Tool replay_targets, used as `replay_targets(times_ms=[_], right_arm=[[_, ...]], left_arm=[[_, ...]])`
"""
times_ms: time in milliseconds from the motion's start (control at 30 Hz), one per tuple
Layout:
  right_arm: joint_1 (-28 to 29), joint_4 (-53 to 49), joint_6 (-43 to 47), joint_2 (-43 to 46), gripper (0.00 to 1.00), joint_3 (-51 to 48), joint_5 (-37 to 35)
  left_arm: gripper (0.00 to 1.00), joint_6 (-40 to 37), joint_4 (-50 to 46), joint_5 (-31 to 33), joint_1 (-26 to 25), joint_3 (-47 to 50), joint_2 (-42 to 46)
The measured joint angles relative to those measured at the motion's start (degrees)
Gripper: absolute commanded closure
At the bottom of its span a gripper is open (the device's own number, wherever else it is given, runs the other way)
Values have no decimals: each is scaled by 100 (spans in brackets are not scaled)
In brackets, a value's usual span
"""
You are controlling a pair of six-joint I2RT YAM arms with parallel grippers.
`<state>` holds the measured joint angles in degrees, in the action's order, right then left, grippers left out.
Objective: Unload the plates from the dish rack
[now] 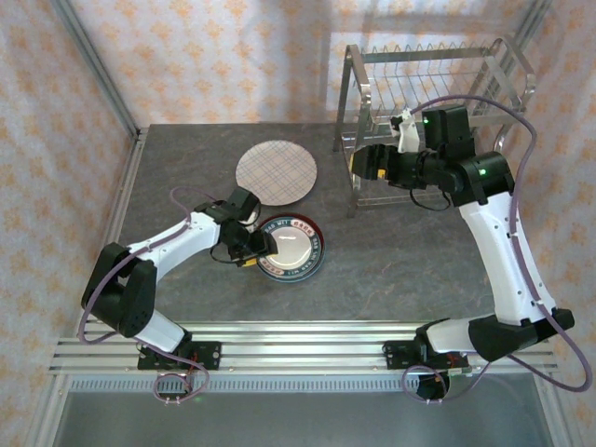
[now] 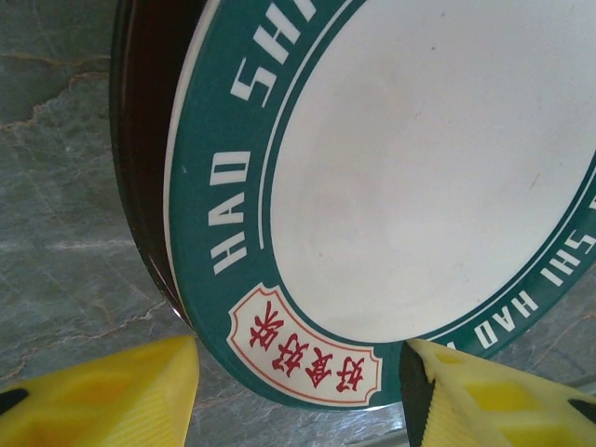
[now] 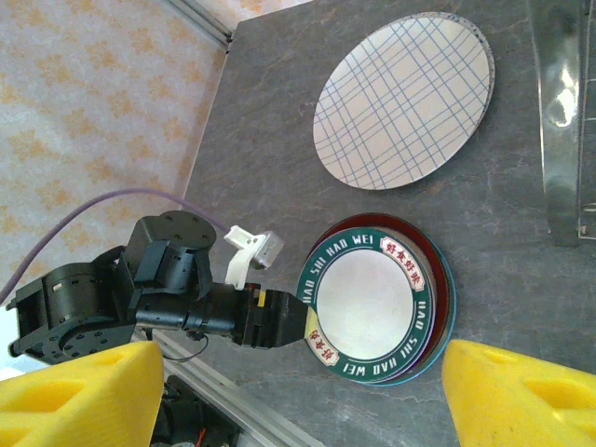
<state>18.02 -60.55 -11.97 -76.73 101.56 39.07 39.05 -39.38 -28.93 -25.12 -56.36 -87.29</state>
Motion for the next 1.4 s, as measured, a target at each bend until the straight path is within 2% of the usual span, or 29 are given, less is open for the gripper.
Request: replay_targets(times_ms=[267, 300, 333, 367, 400, 467, 567, 667, 833, 900, 967, 1033, 1100, 1167, 1233, 1333, 1400], right_arm=[[0, -254, -2, -4, 22, -33, 122], [0, -278, -2, 4, 15, -66, 116], [2, -310, -37, 15, 2, -109, 81], [4, -343, -72, 42, 1, -166, -35], [13, -372, -76, 90, 1, -240, -258], [28, -304, -188, 365, 1, -597, -925], [-48, -160, -483, 1287, 1, -1633, -2122], [-146, 94, -739, 2308, 1, -2632, -3165], [-157, 723, -1025, 3226, 1, -3998, -5213], [-175, 1276, -1023, 3322, 1, -4778, -6262], [-251, 2258, -542, 3366, 1, -5788, -6826], [-356, 3451, 120, 3289, 1, -6881, -6953], [-487, 4546, 614, 2927, 1, -7777, -6780], [-588, 5309, 911, 2490, 1, -8220, -6594], [-623, 6113, 1126, 2059, 1, -8415, -6417], [-678, 7232, 1429, 1399, 1, -8432, -6043], [-769, 7984, 1552, 962, 1, -8402, -5775]], left_arm=[[39, -52, -313, 232, -44, -162, -7], [38, -59, -358, 258, -44, -203, 0], [37, -59, -398, 291, -44, -238, 24], [32, -61, -448, 356, -42, -284, 76], [24, -63, -479, 413, -39, -319, 168], [2, -33, -507, 509, -11, -363, 461], [1, 168, -479, 557, 227, -363, 1093], [1, 431, -273, 575, 715, -297, 1786], [1, 662, 7, 1008, 1370, -52, 2640], [1, 640, -28, 1698, 1403, -13, 2889], [1, 632, -13, 2653, 1390, 94, 3136], [1, 551, 168, 3757, 1394, 461, 3451], [1, -96, 876, 4708, 1423, 1198, 3744], [1, -817, 1617, 5272, 1475, 1882, 3810], [1, -1471, 2179, 5458, 1674, 2293, 3556], [0, -2127, 2942, 5447, 2149, 2503, 2865], [0, -2531, 3764, 5401, 2277, 2813, 2610]])
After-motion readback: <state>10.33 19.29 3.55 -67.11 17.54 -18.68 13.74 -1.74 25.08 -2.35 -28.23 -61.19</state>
